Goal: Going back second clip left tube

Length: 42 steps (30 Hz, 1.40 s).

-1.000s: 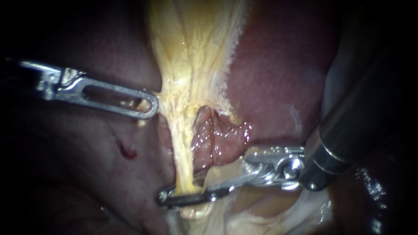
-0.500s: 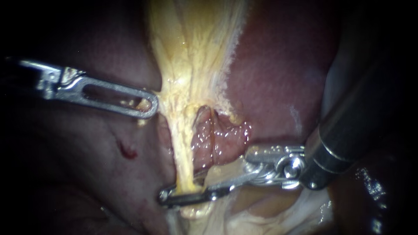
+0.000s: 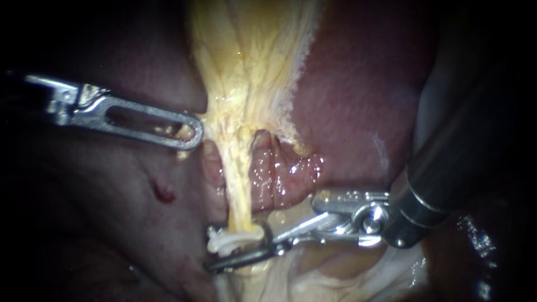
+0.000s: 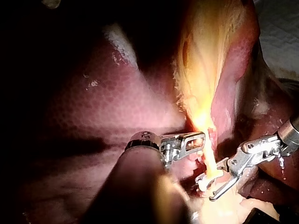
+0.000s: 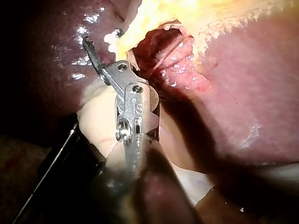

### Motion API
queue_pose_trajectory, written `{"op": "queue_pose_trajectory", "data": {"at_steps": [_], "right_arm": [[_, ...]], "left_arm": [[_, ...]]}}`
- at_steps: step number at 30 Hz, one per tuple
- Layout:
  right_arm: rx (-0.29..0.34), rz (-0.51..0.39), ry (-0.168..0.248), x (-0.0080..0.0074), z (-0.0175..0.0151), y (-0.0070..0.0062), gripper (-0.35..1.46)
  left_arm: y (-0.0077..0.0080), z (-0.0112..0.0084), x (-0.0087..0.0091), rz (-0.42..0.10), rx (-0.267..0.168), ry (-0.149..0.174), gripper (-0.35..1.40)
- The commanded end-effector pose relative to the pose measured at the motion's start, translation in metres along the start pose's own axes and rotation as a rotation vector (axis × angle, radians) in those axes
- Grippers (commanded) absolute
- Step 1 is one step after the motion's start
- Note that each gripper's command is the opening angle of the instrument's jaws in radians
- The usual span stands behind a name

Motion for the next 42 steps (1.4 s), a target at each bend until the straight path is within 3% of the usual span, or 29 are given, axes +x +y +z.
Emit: {"op": "queue_pose_trajectory", "data": {"at_steps": [1,11,22,28,42], "right_arm": [[-0.002,-0.009,0.008,0.0000,0.0001,0.0000,0.43],[-0.094,-0.159,0.027,-0.0002,0.0009,0.0005,0.50],[-0.178,-0.289,0.013,-0.0014,-0.0014,0.0026,0.50],[-0.202,-0.344,0.028,-0.0010,-0.0047,0.0017,0.50],[-0.213,-0.454,0.021,0.0012,-0.0164,-0.0003,0.50]], "left_arm": [[0.0000,0.0001,0.0000,0.000,0.000,0.000,-0.35],[0.0000,0.0001,0.0000,0.000,0.000,0.000,-0.35],[0.0000,0.0001,0.0001,0.001,-0.001,-0.001,-0.35],[0.0000,0.0000,0.0001,0.001,0.000,-0.001,-0.35],[0.0000,0.0000,0.0001,0.001,0.000,0.000,-0.35]]}}
